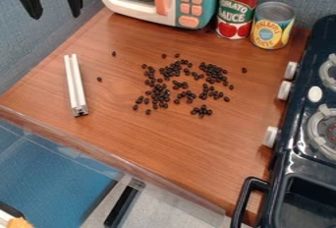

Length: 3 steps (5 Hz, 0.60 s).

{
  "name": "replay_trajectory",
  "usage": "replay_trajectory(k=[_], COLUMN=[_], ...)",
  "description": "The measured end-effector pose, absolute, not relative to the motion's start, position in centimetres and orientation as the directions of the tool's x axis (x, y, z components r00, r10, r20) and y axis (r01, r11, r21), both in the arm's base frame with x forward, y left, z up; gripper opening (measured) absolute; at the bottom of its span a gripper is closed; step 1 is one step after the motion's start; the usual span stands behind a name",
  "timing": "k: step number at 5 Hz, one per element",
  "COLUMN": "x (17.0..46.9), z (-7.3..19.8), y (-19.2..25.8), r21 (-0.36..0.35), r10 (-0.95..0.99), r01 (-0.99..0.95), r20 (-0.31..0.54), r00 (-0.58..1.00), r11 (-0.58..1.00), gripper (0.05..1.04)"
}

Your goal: Sweep into pile

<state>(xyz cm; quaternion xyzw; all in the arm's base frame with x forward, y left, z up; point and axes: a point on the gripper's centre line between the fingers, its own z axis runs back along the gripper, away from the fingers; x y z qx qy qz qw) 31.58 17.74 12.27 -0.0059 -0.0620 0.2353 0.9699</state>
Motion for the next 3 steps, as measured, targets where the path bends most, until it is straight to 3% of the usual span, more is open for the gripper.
replay_trajectory(k=[2,3], x=[30.4,29.6], z=[9.1,9.0], y=[15.8,14.7], r21=[-0.043,0.0], r10=[0.484,0.467], r01=[-0.483,-0.469], r20=[0.051,0.087], r00=[0.873,0.88], r11=[0.875,0.883], gripper=[0.999,1.0])
